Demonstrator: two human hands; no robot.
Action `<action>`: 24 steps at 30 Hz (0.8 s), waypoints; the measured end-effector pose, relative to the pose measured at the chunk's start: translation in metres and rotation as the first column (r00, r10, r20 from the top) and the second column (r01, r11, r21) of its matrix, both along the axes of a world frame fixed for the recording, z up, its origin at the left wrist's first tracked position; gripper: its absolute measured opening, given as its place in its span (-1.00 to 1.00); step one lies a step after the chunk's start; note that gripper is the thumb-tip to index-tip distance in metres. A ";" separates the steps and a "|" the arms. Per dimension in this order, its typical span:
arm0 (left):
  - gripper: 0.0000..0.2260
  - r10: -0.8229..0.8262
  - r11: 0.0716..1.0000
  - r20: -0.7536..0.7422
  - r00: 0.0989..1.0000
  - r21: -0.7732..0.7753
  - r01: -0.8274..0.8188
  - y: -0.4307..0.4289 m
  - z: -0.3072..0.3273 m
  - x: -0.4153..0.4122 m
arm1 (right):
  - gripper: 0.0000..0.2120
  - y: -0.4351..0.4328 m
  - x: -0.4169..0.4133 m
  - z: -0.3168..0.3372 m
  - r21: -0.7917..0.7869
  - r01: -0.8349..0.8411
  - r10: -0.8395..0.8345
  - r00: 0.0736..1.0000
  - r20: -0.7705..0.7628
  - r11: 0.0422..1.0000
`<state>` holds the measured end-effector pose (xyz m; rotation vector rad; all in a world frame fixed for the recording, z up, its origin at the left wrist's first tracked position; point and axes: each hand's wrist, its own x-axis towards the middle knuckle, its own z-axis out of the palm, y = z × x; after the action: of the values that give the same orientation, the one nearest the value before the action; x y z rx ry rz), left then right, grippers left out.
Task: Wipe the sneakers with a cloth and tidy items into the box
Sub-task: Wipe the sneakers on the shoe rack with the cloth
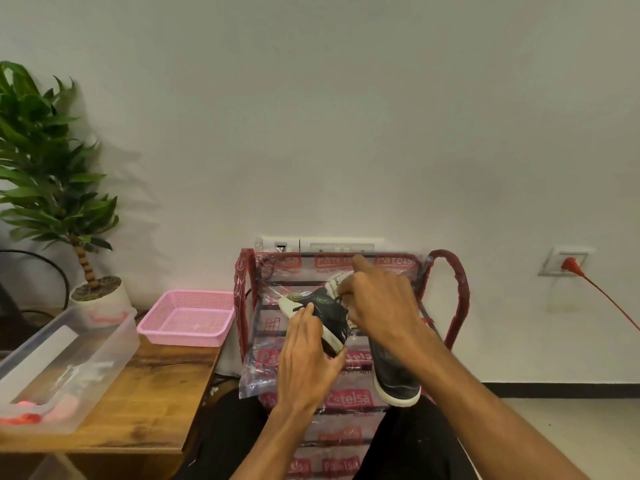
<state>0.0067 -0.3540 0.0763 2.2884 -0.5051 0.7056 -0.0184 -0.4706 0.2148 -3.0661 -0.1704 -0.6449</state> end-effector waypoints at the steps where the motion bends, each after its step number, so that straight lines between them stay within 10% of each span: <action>1: -0.30 -0.012 1.000 -0.013 1.000 -0.001 0.012 0.000 0.000 0.001 | -0.89 0.004 0.002 -0.006 0.008 -0.011 0.011 1.000 -0.009 1.000; 24: -0.46 -0.036 0.998 -0.065 0.997 0.049 0.039 0.001 -0.005 -0.001 | -0.89 0.027 0.036 -0.028 -0.027 0.005 -0.006 0.999 -0.054 1.000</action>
<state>0.0060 -0.3531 0.0715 2.3338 -0.5396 0.6060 0.0178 -0.4432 0.1863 -3.1068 -0.1716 -0.5632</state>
